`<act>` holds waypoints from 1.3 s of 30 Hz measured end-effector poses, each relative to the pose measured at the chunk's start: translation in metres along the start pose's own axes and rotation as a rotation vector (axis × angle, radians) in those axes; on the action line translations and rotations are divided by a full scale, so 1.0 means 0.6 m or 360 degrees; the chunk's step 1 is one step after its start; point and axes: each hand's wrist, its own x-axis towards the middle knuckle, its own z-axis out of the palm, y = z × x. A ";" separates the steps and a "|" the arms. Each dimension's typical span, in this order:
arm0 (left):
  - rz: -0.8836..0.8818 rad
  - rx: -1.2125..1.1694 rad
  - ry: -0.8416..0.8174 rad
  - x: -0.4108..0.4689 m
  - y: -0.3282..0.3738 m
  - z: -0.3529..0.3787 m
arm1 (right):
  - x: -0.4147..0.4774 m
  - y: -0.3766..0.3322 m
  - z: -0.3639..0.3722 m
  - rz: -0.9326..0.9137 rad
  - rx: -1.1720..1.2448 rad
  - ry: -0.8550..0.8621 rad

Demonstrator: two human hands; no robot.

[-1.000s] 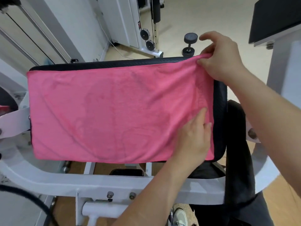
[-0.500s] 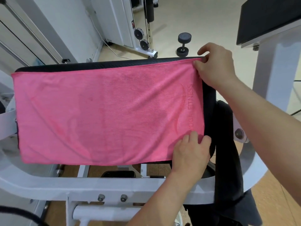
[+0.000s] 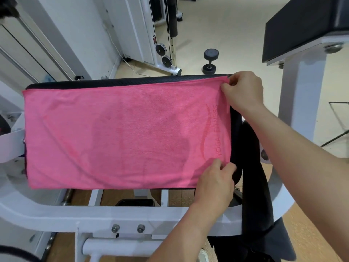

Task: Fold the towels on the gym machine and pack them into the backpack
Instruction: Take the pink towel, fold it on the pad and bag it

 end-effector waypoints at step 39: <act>-0.0993 -0.1217 0.0989 -0.207 -0.420 -0.348 | -0.135 -0.480 0.305 -0.0863 0.0125 -0.0263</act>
